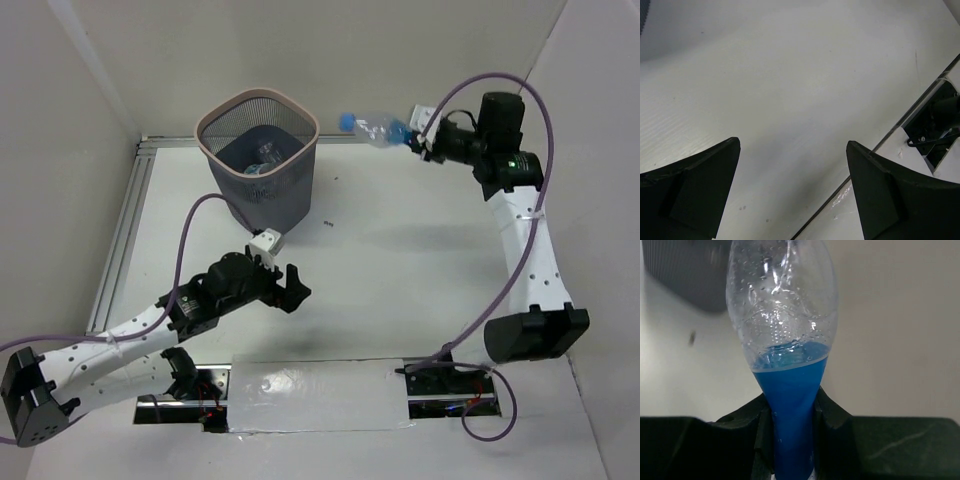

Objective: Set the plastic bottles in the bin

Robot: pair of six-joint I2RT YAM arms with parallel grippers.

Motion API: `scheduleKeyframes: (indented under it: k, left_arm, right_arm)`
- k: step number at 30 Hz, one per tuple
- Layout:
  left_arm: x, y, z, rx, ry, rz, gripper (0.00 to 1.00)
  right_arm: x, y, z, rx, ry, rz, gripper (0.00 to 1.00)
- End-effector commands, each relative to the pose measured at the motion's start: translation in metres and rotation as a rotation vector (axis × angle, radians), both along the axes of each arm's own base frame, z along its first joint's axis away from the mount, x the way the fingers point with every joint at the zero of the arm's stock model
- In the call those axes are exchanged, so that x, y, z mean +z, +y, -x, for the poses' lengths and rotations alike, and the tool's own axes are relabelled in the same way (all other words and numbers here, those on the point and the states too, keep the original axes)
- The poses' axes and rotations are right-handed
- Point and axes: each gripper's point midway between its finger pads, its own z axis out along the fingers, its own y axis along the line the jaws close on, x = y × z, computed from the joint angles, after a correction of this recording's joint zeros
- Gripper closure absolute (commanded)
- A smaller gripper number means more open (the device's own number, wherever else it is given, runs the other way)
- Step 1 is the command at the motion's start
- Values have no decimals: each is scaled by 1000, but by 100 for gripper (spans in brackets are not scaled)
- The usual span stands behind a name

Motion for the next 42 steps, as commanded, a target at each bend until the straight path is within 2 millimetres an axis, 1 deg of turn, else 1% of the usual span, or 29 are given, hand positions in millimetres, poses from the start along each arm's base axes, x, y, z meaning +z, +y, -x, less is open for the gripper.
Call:
scheduleKeyframes:
  k: [1,2,3,4,6,7,8,9,10,13,17,18,19,22,25,27,28,29,30,31,32,34,36,37,38,39,40,41,42]
  left_arm:
    - [8,-19,-2,-49,-41,60,0]
    - [3,-20,-3,-49,-30,47,0]
    - [3,-20,-3,-49,-29,46,0]
    - [0,-22,0,-61,-28,45,0]
    - [-1,-21,2,-58,-33,43,0]
    - [-3,-18,3,-46,-41,39,0]
    - [2,-18,4,-41,-46,55,0]
    - [-1,-14,4,-30,-50,53,0]
    - [11,-12,4,-21,-78,84,0]
    - [9,-5,7,9,-73,98,0]
    - [13,1,12,22,-81,113,0]
    - [15,3,13,22,-82,115,0]
    - [15,1,15,13,-82,116,0]
    - [10,2,15,12,-77,108,0]
    - [13,-6,14,-13,-83,99,0]
    - [11,-14,12,-37,-78,88,0]
    - [17,-18,9,-40,-96,96,0]
    - [15,-20,7,-40,-92,91,0]
    - [16,-26,6,-50,-87,91,0]
    - [19,-29,3,-54,-98,92,0]
    - [18,-30,2,-54,-97,89,0]
    - [22,-36,-2,-54,-99,93,0]
    - [22,-37,-6,-58,-95,80,0]
    - [23,-38,-11,-51,-84,71,0]
    - [22,-33,-18,-27,-76,59,0]
    - [24,-32,-19,-30,-69,59,0]
    - [20,-30,-22,-20,-55,41,0]
    - [25,-27,-28,-5,-59,51,0]
    - [23,-23,-31,9,-54,43,0]
  right_arm:
    - [90,69,6,151,-79,-303,85]
    - [101,109,9,243,-75,-338,83]
    - [111,130,6,269,-88,-361,79]
    - [110,168,18,338,-34,-388,77]
    - [108,208,1,371,7,-418,77]
    - [105,235,9,409,39,-429,77]
    - [85,254,-5,406,75,-426,76]
    - [97,263,-9,405,47,-444,76]
    - [93,274,-11,412,80,-458,74]
    - [71,302,-36,392,155,-469,61]
    - [60,308,-61,300,213,-506,17]
    - [74,298,-61,284,191,-527,7]
    - [74,293,-63,275,189,-535,0]
    - [104,275,-48,233,141,-566,0]
    - [142,227,-55,37,101,-651,0]
    - [142,187,-71,-168,121,-696,0]
    - [155,154,-71,-243,89,-708,0]
    - [131,129,-81,-372,126,-689,0]
    - [123,107,-84,-454,143,-694,0]
    - [126,70,-80,-541,121,-696,0]
    - [83,47,-84,-657,200,-645,0]
    - [50,5,-77,-791,252,-607,0]
    - [1,-26,-53,-942,317,-550,0]
    - [-14,-41,-43,-994,331,-542,0]
    - [-8,-52,-21,-1008,317,-568,0]
    - [-44,-61,-10,-1045,360,-534,0]
    - [-52,-70,2,-1071,372,-543,0]
    - [-43,-80,18,-1072,337,-577,0]
    - [-69,-85,30,-1098,376,-548,0]
